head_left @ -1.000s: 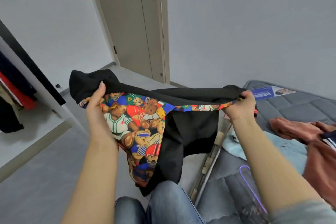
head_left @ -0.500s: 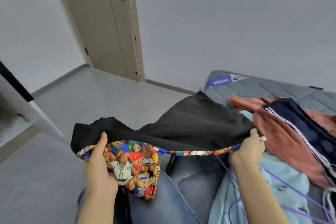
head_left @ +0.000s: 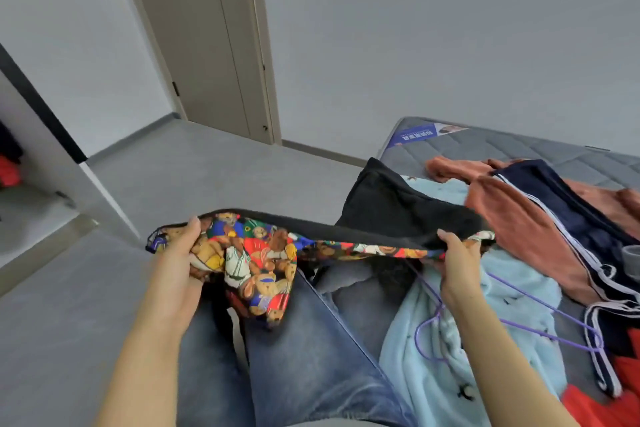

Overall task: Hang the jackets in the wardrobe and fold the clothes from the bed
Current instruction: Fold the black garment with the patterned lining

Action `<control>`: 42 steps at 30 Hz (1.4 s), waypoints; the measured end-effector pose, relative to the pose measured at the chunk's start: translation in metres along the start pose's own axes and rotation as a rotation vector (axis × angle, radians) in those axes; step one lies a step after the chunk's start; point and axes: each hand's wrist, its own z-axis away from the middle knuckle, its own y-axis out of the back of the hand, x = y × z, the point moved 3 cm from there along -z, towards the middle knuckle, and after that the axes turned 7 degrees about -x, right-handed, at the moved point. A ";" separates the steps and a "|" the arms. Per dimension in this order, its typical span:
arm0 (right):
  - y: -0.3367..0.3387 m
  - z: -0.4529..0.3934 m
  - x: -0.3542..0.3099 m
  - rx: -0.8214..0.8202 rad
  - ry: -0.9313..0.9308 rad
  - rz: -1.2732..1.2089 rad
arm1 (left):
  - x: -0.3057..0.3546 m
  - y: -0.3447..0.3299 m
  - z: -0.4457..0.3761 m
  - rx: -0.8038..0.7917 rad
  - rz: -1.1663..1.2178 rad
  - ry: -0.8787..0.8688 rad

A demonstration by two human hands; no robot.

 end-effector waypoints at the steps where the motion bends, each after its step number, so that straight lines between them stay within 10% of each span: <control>1: -0.010 -0.002 -0.016 -0.060 0.055 0.001 | 0.012 -0.006 0.002 -0.015 -0.001 -0.078; 6: -0.021 0.011 -0.057 -0.099 0.361 -0.017 | 0.043 -0.015 0.032 -0.076 0.055 -0.217; 12: 0.038 0.051 0.015 0.240 0.273 -0.005 | 0.004 0.019 0.068 -0.045 -0.250 0.142; 18: 0.068 0.050 0.041 0.339 0.201 0.116 | -0.003 0.039 0.070 -0.005 -0.065 0.457; 26: -0.026 -0.019 -0.009 -0.024 0.264 0.244 | 0.031 0.026 0.012 -0.059 0.267 0.190; 33: -0.101 -0.097 0.035 -0.349 -0.208 0.519 | -0.010 0.015 -0.099 0.182 0.201 0.192; 37: -0.082 -0.078 0.064 -0.272 -0.139 0.535 | -0.056 0.041 -0.121 0.108 -0.578 0.397; 42: -0.022 -0.020 0.085 0.065 0.032 0.287 | -0.084 0.076 -0.099 0.079 -1.057 0.236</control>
